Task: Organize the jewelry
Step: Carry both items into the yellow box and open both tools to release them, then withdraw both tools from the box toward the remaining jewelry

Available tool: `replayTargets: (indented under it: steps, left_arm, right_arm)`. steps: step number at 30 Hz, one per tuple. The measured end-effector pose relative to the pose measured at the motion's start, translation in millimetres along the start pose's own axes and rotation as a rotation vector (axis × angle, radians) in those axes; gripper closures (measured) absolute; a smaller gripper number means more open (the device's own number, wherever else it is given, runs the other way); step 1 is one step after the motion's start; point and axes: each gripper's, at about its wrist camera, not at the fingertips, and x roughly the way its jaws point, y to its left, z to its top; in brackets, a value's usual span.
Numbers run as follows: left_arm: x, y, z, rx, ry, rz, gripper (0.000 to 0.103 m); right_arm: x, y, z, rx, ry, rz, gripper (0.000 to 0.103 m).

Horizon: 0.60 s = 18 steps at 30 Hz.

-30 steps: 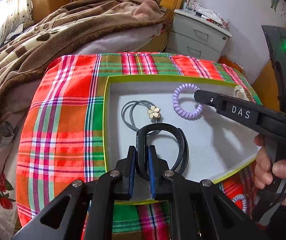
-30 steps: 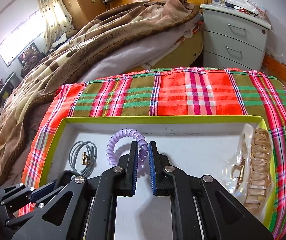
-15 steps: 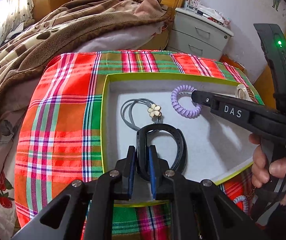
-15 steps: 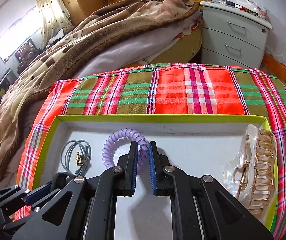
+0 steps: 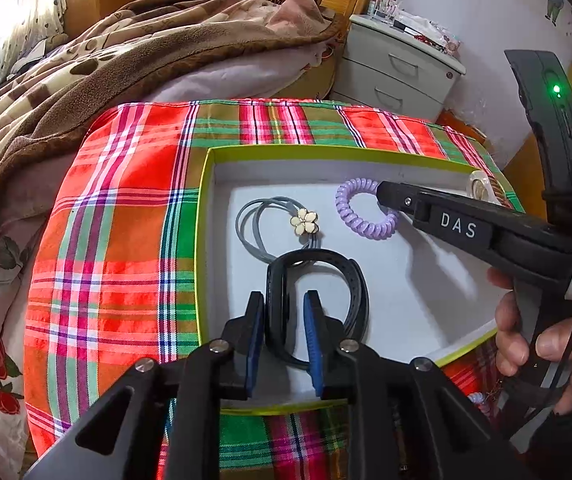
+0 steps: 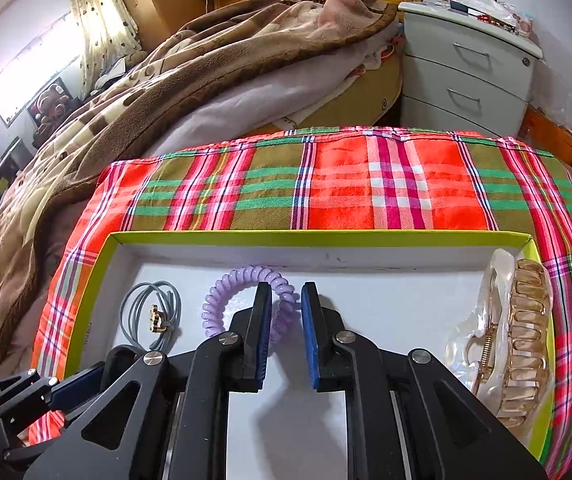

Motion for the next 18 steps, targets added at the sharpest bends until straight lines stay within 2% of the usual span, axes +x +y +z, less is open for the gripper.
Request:
replayTargets:
  steps: [6, 8, 18]
  left_arm:
    - [-2.6, 1.9, 0.9, -0.017, -0.005, -0.015, 0.071]
    - [-5.3, 1.7, 0.3, -0.013, -0.009, -0.011, 0.066]
    - [-32.0, -0.5, -2.5, -0.021, -0.071, -0.040, 0.063]
  right_arm:
    - [-5.3, -1.7, -0.1, 0.011, -0.009, 0.011, 0.073]
    - [-10.3, -1.7, -1.3, 0.012, -0.017, 0.015, 0.073]
    - [-47.7, 2.6, -9.0, 0.007, -0.089, 0.033, 0.072]
